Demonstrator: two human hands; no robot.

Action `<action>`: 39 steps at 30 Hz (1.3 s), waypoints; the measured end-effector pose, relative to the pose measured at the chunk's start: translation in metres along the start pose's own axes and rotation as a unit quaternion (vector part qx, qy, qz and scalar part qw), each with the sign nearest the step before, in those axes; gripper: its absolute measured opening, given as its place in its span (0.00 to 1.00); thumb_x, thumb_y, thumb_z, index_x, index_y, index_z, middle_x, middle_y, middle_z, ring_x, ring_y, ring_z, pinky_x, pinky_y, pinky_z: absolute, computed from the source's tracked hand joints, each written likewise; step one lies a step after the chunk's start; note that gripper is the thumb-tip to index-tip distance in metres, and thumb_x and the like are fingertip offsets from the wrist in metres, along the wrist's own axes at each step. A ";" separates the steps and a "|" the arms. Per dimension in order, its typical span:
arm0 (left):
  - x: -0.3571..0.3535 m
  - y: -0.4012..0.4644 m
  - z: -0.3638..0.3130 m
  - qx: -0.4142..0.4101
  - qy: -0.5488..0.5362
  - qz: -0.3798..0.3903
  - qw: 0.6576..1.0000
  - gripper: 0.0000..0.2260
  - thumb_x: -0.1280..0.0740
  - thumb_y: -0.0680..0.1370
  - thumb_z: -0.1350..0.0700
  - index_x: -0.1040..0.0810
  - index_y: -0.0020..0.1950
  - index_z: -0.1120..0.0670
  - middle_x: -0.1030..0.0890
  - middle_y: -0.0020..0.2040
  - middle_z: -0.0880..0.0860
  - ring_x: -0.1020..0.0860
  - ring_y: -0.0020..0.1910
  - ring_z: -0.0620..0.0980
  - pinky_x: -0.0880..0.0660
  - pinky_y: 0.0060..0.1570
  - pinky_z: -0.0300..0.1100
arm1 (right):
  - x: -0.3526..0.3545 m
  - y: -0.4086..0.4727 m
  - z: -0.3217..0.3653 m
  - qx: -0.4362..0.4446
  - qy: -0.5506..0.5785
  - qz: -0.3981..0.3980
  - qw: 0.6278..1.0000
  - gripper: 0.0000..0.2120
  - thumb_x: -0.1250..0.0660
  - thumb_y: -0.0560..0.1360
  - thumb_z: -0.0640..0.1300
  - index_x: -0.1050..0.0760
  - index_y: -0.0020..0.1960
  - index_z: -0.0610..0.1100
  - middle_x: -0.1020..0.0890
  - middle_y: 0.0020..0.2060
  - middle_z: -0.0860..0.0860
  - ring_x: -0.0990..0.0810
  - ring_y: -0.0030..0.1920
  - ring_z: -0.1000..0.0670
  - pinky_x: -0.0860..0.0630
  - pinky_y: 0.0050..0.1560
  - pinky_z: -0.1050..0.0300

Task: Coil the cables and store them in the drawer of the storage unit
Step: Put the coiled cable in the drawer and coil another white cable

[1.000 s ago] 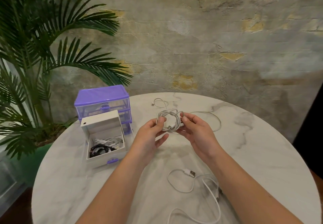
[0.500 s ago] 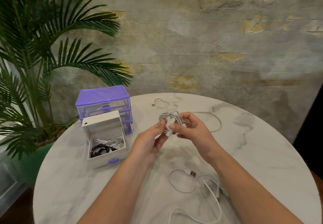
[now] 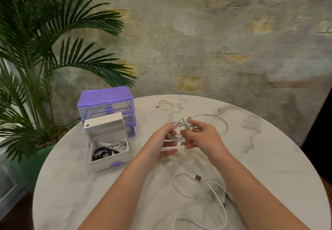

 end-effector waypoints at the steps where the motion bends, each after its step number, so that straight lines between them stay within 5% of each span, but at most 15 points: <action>1: 0.000 -0.001 -0.001 -0.014 0.025 -0.002 1.000 0.11 0.34 0.76 0.45 0.22 0.42 0.51 0.21 0.40 0.48 0.22 0.41 0.47 0.21 0.50 0.46 | -0.001 0.000 -0.001 0.002 -0.019 0.008 1.000 0.27 0.28 0.71 0.33 0.29 0.69 0.40 0.20 0.31 0.43 0.22 0.29 0.49 0.20 0.34 0.56; 10: 0.004 0.004 -0.006 -0.099 0.194 0.005 0.976 0.18 0.43 0.81 0.42 0.25 0.43 0.54 0.23 0.40 0.50 0.26 0.41 0.48 0.29 0.49 0.42 | -0.003 0.002 -0.002 0.006 -0.102 0.028 0.994 0.31 0.29 0.73 0.34 0.35 0.74 0.40 0.20 0.32 0.45 0.22 0.28 0.50 0.19 0.38 0.55; 17: -0.001 0.006 -0.001 -0.040 -0.024 -0.027 0.999 0.16 0.40 0.81 0.47 0.31 0.37 0.54 0.29 0.27 0.48 0.28 0.30 0.45 0.29 0.42 0.42 | -0.006 -0.005 0.006 0.028 -0.091 0.015 0.995 0.31 0.27 0.71 0.34 0.31 0.71 0.45 0.24 0.54 0.45 0.20 0.29 0.48 0.19 0.34 0.56; 22: -0.003 0.008 -0.002 -0.034 -0.094 -0.023 0.995 0.19 0.42 0.83 0.47 0.33 0.34 0.55 0.30 0.24 0.49 0.29 0.28 0.46 0.30 0.41 0.42 | -0.006 -0.006 0.009 0.009 -0.090 0.030 0.995 0.33 0.26 0.70 0.34 0.33 0.72 0.45 0.24 0.58 0.45 0.19 0.30 0.48 0.20 0.35 0.56; 25: -0.004 0.009 -0.002 -0.029 -0.144 -0.028 0.989 0.19 0.43 0.83 0.49 0.34 0.34 0.55 0.31 0.24 0.49 0.30 0.27 0.46 0.30 0.38 0.41 | -0.005 -0.006 0.011 -0.029 -0.075 0.061 0.995 0.33 0.24 0.69 0.34 0.33 0.71 0.38 0.19 0.53 0.40 0.21 0.30 0.48 0.21 0.34 0.56; 29: -0.004 0.010 0.000 -0.030 -0.152 -0.034 0.987 0.18 0.41 0.82 0.48 0.33 0.35 0.55 0.35 0.29 0.51 0.32 0.30 0.47 0.30 0.37 0.39 | -0.001 -0.007 0.011 -0.045 -0.113 0.055 0.991 0.30 0.23 0.68 0.37 0.29 0.68 0.35 0.18 0.33 0.45 0.21 0.29 0.50 0.18 0.41 0.55; 39: -0.015 0.002 0.003 -0.073 -0.051 -0.031 0.995 0.11 0.32 0.77 0.50 0.27 0.41 0.56 0.32 0.23 0.46 0.30 0.26 0.44 0.31 0.41 0.41 | 0.008 -0.009 0.010 -0.093 -0.086 0.096 0.987 0.12 0.23 0.69 0.39 0.18 0.50 0.34 0.17 0.35 0.45 0.22 0.29 0.50 0.20 0.35 0.59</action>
Point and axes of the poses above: each hand's wrist, its own y-axis towards the middle knuckle, its own x-axis out of the back of the hand, z = x × y, the point moved 2 cm from there along y, towards the middle knuckle
